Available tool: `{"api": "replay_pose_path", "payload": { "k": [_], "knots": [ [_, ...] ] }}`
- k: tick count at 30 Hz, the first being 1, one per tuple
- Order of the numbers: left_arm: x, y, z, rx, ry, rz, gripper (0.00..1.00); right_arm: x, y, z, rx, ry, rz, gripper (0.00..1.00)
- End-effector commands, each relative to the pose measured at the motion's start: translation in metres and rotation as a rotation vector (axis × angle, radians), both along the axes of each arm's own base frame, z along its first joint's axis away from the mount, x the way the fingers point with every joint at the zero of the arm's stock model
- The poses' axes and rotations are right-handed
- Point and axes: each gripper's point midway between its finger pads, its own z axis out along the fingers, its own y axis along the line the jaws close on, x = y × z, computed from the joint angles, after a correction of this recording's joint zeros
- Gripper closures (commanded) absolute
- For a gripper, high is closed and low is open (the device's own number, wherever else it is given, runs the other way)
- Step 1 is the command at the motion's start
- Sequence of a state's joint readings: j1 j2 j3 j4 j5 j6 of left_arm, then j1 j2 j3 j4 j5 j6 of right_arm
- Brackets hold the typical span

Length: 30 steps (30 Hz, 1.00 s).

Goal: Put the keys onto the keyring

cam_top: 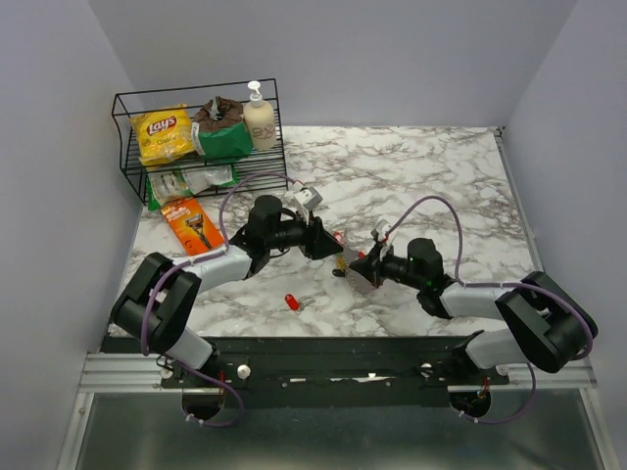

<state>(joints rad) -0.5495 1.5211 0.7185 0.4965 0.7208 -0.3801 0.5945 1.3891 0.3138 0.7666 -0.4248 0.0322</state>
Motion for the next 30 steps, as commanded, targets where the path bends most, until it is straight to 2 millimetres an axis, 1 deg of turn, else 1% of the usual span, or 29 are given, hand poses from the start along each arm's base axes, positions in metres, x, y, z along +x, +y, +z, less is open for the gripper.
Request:
{"api": "replay_pose_path", "payload": {
  "k": [1, 2, 3, 4, 5, 6, 7, 10, 13, 16, 18, 24, 30],
  "knots": [
    [-0.013, -0.006, 0.017, -0.104, -0.106, -0.090, 0.48, -0.006, 0.012, 0.041, 0.138, -0.129, 0.067, 0.99],
    [-0.018, -0.005, 0.014, -0.112, -0.105, -0.107, 0.48, -0.006, 0.013, 0.049, 0.163, -0.159, 0.073, 0.99],
    [-0.019, -0.005, 0.013, -0.118, -0.110, -0.110, 0.49, -0.012, 0.011, 0.047, 0.174, -0.157, 0.084, 0.99],
    [-0.019, -0.006, 0.013, -0.127, -0.119, -0.119, 0.49, -0.014, 0.012, 0.050, 0.185, -0.168, 0.090, 0.99],
    [-0.021, -0.006, 0.009, -0.127, -0.113, -0.126, 0.49, -0.016, 0.013, 0.057, 0.203, -0.199, 0.104, 0.99],
    [-0.023, -0.007, 0.008, -0.134, -0.108, -0.139, 0.50, -0.019, 0.011, 0.055, 0.205, -0.202, 0.112, 0.99],
    [-0.024, -0.007, 0.001, -0.133, -0.090, -0.142, 0.50, -0.021, 0.012, 0.056, 0.210, -0.210, 0.126, 0.99],
    [-0.028, -0.006, -0.001, -0.165, -0.098, -0.139, 0.50, -0.022, 0.012, 0.057, 0.211, -0.220, 0.133, 0.99],
    [-0.031, -0.003, 0.003, -0.207, -0.139, -0.119, 0.50, -0.024, 0.011, 0.057, 0.211, -0.226, 0.138, 0.99],
    [-0.034, -0.002, -0.001, -0.210, -0.138, -0.127, 0.51, -0.025, 0.012, 0.060, 0.218, -0.235, 0.143, 0.99],
    [-0.036, -0.002, 0.000, -0.224, -0.147, -0.128, 0.52, -0.026, 0.012, 0.062, 0.225, -0.243, 0.146, 0.99],
    [-0.035, -0.003, -0.003, -0.227, -0.145, -0.119, 0.56, -0.028, 0.011, 0.068, 0.244, -0.262, 0.149, 0.99],
    [-0.034, -0.007, -0.001, -0.235, -0.144, -0.134, 0.57, -0.030, 0.012, 0.074, 0.262, -0.276, 0.162, 1.00]
  ]
}}
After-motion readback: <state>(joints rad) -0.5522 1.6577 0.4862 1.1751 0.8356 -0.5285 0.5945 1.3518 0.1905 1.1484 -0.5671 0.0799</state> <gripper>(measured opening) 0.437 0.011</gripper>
